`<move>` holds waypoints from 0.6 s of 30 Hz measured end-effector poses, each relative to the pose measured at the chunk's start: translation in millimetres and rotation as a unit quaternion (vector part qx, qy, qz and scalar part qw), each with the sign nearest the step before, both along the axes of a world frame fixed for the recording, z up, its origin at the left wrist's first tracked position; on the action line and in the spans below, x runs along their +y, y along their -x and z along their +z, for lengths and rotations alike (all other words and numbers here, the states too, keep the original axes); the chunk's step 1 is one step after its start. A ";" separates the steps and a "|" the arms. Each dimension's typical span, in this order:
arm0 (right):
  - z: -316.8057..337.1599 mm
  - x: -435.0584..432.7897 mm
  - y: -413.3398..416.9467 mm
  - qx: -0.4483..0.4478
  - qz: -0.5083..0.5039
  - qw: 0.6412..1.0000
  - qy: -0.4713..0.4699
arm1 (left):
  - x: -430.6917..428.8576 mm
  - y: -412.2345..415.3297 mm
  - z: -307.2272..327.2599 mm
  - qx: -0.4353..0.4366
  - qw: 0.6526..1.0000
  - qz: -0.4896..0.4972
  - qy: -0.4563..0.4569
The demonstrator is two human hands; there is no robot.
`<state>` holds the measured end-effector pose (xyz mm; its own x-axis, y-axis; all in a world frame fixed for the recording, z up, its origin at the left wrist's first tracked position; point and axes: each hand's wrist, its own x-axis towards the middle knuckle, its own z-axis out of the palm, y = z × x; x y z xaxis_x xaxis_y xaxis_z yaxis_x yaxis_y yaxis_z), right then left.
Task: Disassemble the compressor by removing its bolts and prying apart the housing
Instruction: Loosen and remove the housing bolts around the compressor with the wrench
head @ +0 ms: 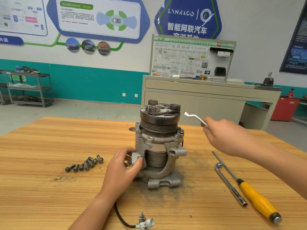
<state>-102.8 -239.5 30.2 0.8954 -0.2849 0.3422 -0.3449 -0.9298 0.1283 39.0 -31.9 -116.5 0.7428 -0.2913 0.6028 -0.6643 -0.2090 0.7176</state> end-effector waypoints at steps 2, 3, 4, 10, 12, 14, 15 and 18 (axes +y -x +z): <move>-3.8 7.6 4.2 0.071 -0.026 0.997 0.024 | 0.2 0.6 0.5 0.001 1.000 0.000 0.000; -5.1 10.4 4.9 0.096 -0.036 0.994 0.034 | 0.3 0.6 0.7 0.000 1.000 0.001 0.000; -5.7 13.0 4.7 0.114 -0.044 0.992 0.044 | 0.4 0.8 0.7 0.002 1.000 0.000 0.001; 2.1 28.2 0.2 0.163 -0.055 0.974 0.146 | 0.1 1.6 0.9 0.012 1.000 -0.002 0.007; 6.3 36.5 0.6 0.196 -0.055 0.959 0.195 | -0.5 1.5 0.5 0.013 1.000 0.000 0.005; 11.5 44.2 1.6 0.226 -0.051 0.944 0.237 | -1.1 1.7 -0.2 0.012 1.000 0.003 0.007; 13.9 46.5 1.5 0.237 -0.049 0.938 0.250 | -1.2 1.7 -0.3 0.012 1.000 0.003 0.011; 19.1 48.9 1.1 0.250 -0.045 0.931 0.263 | -1.4 2.0 -0.3 0.012 1.000 -0.001 0.016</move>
